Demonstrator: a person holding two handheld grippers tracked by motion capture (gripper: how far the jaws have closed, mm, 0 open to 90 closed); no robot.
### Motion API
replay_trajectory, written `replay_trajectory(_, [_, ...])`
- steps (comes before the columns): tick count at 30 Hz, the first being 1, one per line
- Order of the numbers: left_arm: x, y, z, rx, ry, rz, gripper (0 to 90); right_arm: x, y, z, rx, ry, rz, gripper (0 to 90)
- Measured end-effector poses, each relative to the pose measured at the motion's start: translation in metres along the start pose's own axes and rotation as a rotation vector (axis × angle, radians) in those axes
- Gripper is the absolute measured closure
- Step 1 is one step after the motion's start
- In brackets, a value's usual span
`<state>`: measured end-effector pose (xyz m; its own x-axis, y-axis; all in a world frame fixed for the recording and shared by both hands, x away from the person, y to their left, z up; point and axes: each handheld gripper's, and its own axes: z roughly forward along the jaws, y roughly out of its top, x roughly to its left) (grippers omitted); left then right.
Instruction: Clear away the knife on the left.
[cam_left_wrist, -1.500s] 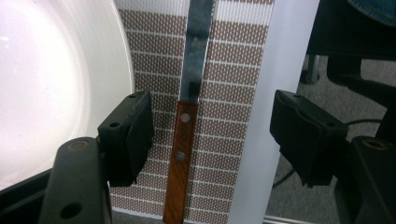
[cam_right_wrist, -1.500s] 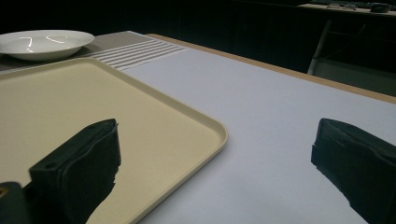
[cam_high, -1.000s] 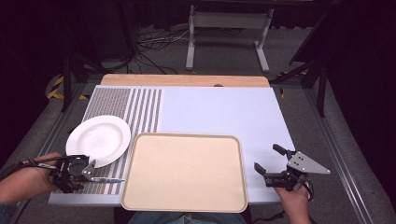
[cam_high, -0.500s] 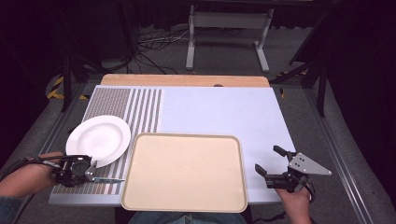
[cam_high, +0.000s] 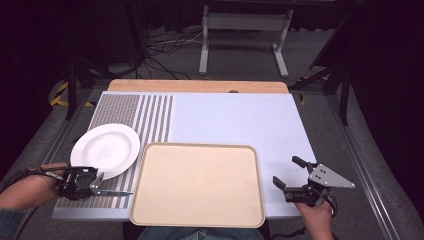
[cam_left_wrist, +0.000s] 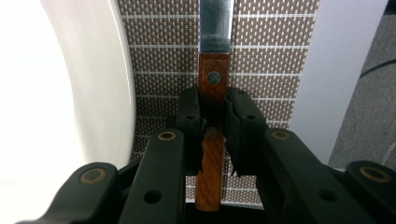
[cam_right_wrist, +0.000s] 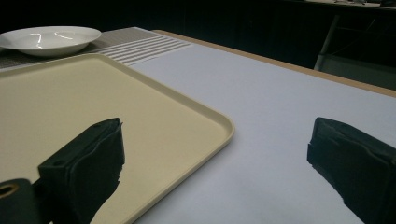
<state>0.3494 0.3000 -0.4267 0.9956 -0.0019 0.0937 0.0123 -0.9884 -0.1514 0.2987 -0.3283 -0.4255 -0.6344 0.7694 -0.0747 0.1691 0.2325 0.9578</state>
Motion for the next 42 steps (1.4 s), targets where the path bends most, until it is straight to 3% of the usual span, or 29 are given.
replay_trajectory(2, [-0.001, 0.000, -0.002, 0.011, 0.017, -0.001, 77.6, 0.000, 0.000, 0.000, 0.003, 0.000, -0.002, 4.2])
replay_trajectory(3, [-0.001, -0.002, -0.001, -0.003, -0.006, -0.015, 77.6, 0.000, 0.000, 0.001, 0.003, 0.000, -0.002, 4.2])
replay_trajectory(7, [-0.006, -0.006, -0.005, -0.001, 0.010, -0.039, 77.7, 0.000, 0.000, 0.001, 0.001, 0.002, -0.003, 4.3])
replay_trajectory(12, [-0.004, -0.010, -0.026, -0.040, 0.008, -0.052, 77.6, 0.000, 0.000, 0.001, 0.002, 0.003, -0.002, 4.3])
replay_trajectory(13, [-0.004, -0.010, -0.029, -0.040, 0.022, -0.040, 77.6, 0.000, 0.000, 0.001, 0.002, 0.005, -0.002, 4.4])
replay_trajectory(14, [-0.003, -0.010, -0.035, -0.048, 0.034, -0.048, 77.6, 0.000, 0.000, 0.001, 0.002, 0.006, -0.002, 4.4])
replay_trajectory(15, [-0.003, -0.010, -0.038, -0.063, 0.013, -0.071, 77.6, 0.000, 0.000, 0.001, 0.003, 0.005, -0.003, 4.4])
replay_trajectory(19, [-0.004, -0.009, -0.055, -0.092, 0.049, -0.098, 77.6, 0.000, 0.000, 0.001, 0.005, 0.004, -0.004, 4.5])
replay_trajectory(21, [-0.003, -0.009, -0.058, -0.109, 0.036, -0.116, 77.5, 0.000, 0.000, 0.001, 0.004, 0.005, -0.005, 4.5])
replay_trajectory(23, [-0.001, -0.009, -0.065, -0.111, 0.041, -0.171, 77.4, 0.000, 0.000, 0.001, 0.008, 0.005, -0.001, 4.5])
replay_trajectory(29, [-0.004, -0.005, -0.082, -0.166, 0.072, -0.237, 77.4, -0.001, 0.000, 0.001, 0.016, 0.002, 0.001, 4.5])
replay_trajectory(31, [-0.003, -0.003, -0.086, -0.192, 0.083, -0.298, 77.4, -0.001, 0.000, 0.002, 0.017, 0.002, 0.001, 4.5])
replay_trajectory(32, [-0.002, -0.002, -0.089, -0.231, 0.084, -0.368, 77.4, -0.001, 0.000, 0.002, 0.017, 0.001, 0.001, 4.5])
replay_trajectory(33, [-0.003, 0.000, -0.092, -0.257, 0.083, -0.396, 77.4, -0.001, 0.000, 0.001, 0.014, -0.002, -0.004, 4.5])
replay_trajectory(36, [-0.003, 0.005, -0.099, -0.302, 0.058, -0.431, 77.4, 0.001, 0.001, 0.000, 0.011, -0.004, -0.010, 4.8])
replay_trajectory(42, [0.002, 0.011, -0.104, -0.340, 0.013, -0.500, 77.4, 0.001, 0.001, 0.000, 0.011, -0.003, -0.010, 4.8])
